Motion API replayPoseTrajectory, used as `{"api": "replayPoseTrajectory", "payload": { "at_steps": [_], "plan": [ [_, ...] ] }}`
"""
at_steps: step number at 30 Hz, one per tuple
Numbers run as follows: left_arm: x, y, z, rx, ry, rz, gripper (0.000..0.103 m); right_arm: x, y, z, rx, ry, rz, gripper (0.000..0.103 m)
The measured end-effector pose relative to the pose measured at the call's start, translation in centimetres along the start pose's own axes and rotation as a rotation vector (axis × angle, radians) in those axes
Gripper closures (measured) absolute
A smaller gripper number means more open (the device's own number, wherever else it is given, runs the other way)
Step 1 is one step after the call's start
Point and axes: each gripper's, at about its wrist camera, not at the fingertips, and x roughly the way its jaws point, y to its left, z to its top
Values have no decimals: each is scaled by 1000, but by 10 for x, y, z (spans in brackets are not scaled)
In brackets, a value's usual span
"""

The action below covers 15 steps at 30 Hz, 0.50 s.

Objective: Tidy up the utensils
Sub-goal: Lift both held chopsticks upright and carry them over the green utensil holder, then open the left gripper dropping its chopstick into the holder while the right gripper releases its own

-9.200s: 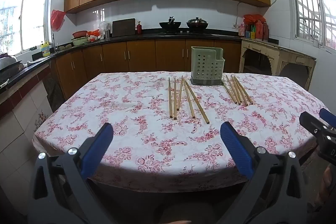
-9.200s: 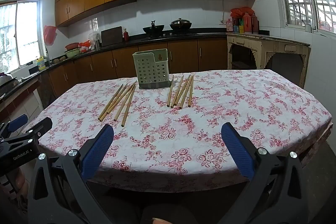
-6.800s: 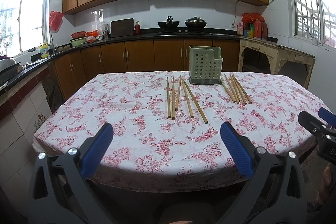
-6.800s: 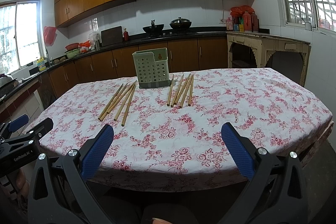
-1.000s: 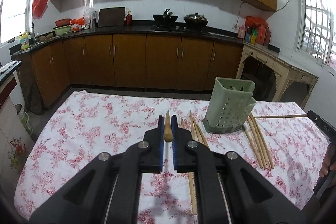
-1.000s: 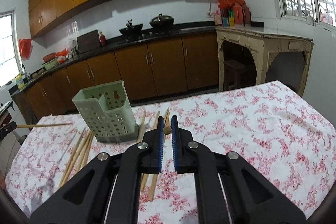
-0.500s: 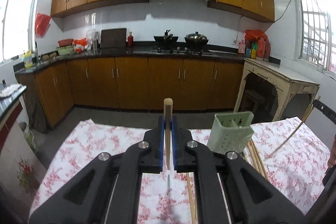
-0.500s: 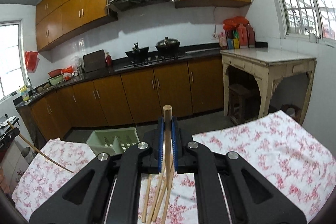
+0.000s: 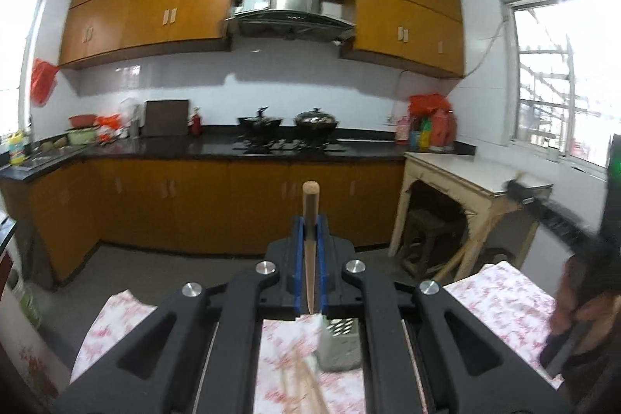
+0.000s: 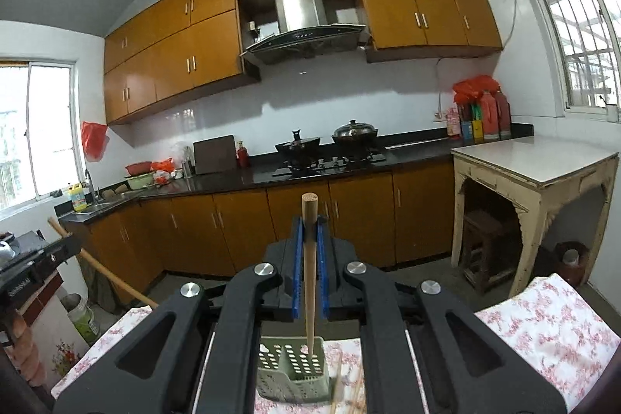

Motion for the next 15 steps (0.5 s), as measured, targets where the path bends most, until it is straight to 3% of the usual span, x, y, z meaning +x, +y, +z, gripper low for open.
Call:
{"api": "replayPoseTrajectory", "payload": {
  "at_steps": [6,15],
  "plan": [
    [25,-28,2,17,30,-44,96,22,-1,-15,18,37,17,95],
    [73,-36,-26,2,131,-43,96,49,-9,-36,39,127,22,95]
  ]
}}
